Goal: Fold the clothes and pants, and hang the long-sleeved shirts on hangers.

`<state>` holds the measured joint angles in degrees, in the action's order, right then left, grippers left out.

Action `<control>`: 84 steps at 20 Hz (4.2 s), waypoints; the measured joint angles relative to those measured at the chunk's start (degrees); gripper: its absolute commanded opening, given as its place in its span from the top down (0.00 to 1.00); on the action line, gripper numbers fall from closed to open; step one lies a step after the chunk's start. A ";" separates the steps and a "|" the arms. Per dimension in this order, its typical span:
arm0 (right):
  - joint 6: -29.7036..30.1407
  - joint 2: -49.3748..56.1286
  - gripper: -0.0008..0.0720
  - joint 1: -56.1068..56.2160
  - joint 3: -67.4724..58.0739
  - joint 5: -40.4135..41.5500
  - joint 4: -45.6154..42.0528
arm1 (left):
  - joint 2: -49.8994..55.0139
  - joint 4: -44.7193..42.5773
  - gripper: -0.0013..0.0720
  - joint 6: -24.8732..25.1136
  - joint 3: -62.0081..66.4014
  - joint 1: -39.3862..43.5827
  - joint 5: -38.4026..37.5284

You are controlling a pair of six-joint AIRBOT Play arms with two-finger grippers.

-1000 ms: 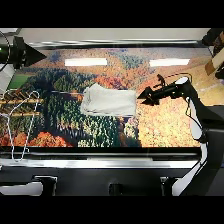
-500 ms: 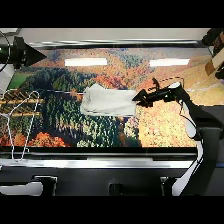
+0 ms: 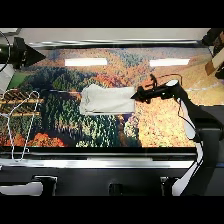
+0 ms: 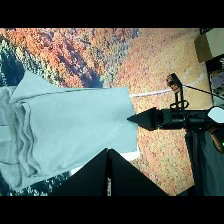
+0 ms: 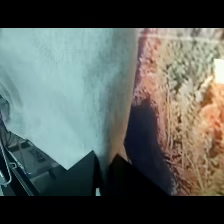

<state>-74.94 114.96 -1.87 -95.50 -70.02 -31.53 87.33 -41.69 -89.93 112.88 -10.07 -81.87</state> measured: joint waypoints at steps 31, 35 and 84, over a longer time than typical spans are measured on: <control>-30.58 -20.94 0.94 -43.95 -23.26 -15.04 -36.79 | 0.00 -0.15 0.96 -0.04 0.00 0.02 -1.95; -31.17 -23.28 0.95 -44.35 -23.26 -19.23 -40.50 | 0.00 -0.15 0.96 -0.20 0.00 0.02 -2.58; -18.43 -34.69 0.94 -35.65 13.44 -19.69 -53.72 | -0.24 -37.70 0.96 -0.24 -7.76 6.73 -8.20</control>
<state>-93.36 80.27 -37.52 -82.06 -89.71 -85.25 87.09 -79.40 -90.17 105.12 -3.33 -90.06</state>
